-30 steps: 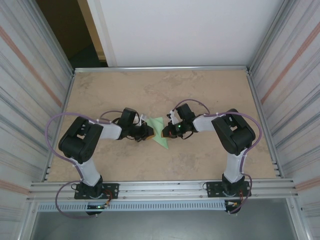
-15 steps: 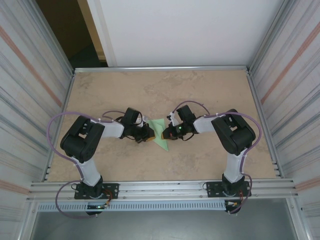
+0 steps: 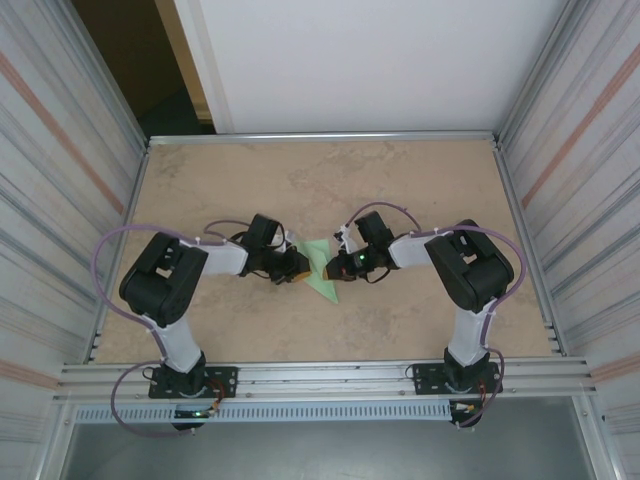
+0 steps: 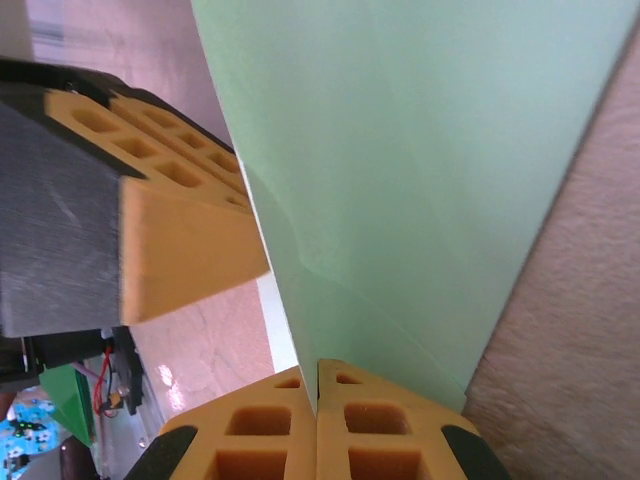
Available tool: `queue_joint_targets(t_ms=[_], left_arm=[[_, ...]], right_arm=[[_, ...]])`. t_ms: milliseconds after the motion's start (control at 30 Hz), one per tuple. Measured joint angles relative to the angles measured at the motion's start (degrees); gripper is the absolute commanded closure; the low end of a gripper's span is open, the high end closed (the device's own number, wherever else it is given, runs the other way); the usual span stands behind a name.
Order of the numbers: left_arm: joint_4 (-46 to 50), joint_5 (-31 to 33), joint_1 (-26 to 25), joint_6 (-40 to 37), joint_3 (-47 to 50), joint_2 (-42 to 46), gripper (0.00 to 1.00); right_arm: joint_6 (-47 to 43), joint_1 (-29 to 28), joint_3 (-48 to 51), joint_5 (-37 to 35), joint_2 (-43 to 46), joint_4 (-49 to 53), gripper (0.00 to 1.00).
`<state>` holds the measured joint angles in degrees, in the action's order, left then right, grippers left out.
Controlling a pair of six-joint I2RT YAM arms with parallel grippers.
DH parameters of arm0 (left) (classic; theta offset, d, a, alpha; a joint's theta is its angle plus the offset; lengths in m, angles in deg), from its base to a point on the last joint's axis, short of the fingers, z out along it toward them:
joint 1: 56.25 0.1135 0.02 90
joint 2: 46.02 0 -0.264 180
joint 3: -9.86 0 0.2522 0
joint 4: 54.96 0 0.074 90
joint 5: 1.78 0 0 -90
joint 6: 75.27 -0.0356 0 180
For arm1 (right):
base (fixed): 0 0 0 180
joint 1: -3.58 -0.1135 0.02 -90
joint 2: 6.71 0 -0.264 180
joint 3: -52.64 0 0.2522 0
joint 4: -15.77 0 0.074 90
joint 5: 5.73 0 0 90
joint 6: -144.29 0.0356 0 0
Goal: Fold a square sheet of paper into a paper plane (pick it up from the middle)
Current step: Fourth fold the wing at the center of the table.
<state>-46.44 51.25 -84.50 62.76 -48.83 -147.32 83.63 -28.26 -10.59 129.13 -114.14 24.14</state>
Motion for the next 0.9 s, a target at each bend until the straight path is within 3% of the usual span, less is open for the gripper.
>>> queue_joint_targets(t_ms=[300, 533, 700, 900], left_arm=[[-5.4, -0.6, -0.5, 1.4, 0.1, 1.2, 0.66], [-2.7, -0.2, -1.1, 0.9, -1.5, -0.6, 0.52], [1.4, 1.3, -2.1, -0.2, -4.8, -1.8, 0.47], [7.2, 3.1, -2.5, -0.2, -8.3, -3.1, 0.49]], right_arm=[[0.0, 0.3, 0.2, 0.0, 0.0, -0.6, 0.96], [0.0, 0.7, 0.2, 0.0, 0.0, -0.6, 0.94], [0.0, 0.7, 0.2, 0.0, 0.0, -0.6, 0.91], [0.0, 0.7, 0.2, 0.0, 0.0, -0.4, 0.79]])
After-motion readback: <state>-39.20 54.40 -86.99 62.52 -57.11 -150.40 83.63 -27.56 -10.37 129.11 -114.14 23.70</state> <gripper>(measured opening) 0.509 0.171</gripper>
